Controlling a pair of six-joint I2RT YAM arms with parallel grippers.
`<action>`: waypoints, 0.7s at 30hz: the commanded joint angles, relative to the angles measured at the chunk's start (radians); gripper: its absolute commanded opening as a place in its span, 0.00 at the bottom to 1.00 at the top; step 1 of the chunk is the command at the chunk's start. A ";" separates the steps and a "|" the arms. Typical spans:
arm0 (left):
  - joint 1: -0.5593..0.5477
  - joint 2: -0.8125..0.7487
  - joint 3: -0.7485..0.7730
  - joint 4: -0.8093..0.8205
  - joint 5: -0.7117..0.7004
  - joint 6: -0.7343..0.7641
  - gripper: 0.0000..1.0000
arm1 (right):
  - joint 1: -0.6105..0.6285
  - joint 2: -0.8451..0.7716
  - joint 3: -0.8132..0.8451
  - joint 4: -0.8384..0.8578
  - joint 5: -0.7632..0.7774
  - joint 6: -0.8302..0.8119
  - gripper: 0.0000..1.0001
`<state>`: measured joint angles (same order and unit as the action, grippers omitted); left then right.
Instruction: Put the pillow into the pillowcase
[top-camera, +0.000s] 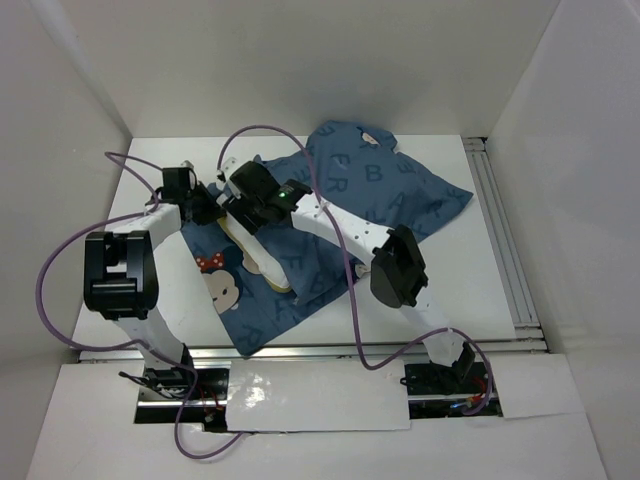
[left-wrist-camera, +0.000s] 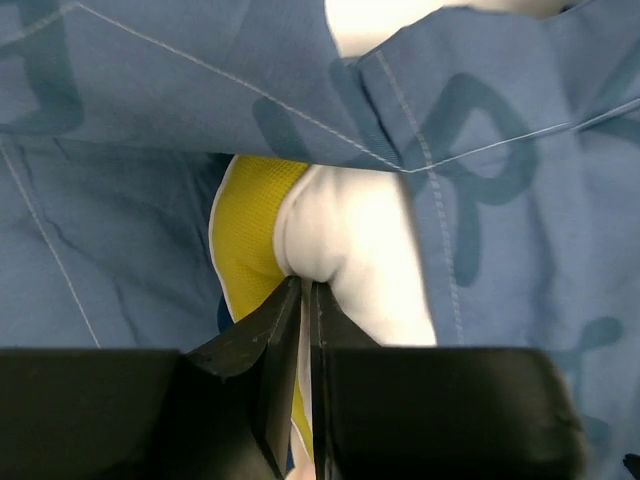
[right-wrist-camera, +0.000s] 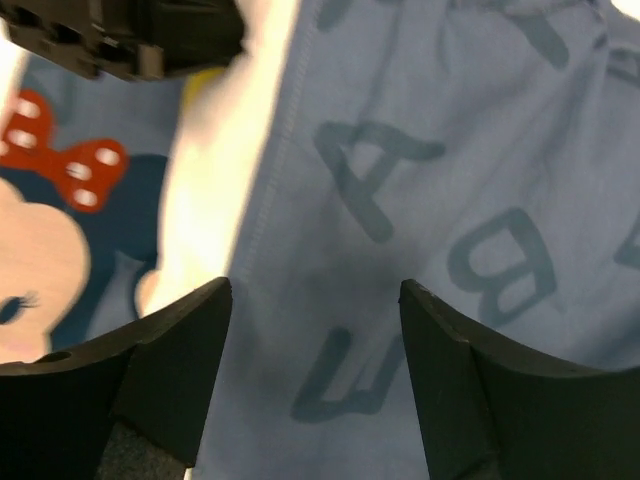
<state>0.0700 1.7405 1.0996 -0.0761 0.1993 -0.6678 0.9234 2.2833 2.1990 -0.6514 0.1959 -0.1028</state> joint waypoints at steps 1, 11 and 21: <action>0.001 0.033 0.010 0.050 0.049 0.022 0.22 | 0.000 0.010 -0.010 -0.068 0.083 -0.003 0.73; -0.009 0.070 -0.009 0.248 0.184 0.004 0.22 | 0.009 -0.021 0.031 -0.051 -0.061 0.009 0.00; -0.099 0.128 0.023 0.735 0.393 -0.061 0.29 | 0.028 -0.168 0.054 0.033 -0.303 0.028 0.00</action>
<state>0.0238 1.8458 1.0843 0.3687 0.4702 -0.6868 0.9192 2.2238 2.1979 -0.6720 0.0399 -0.0948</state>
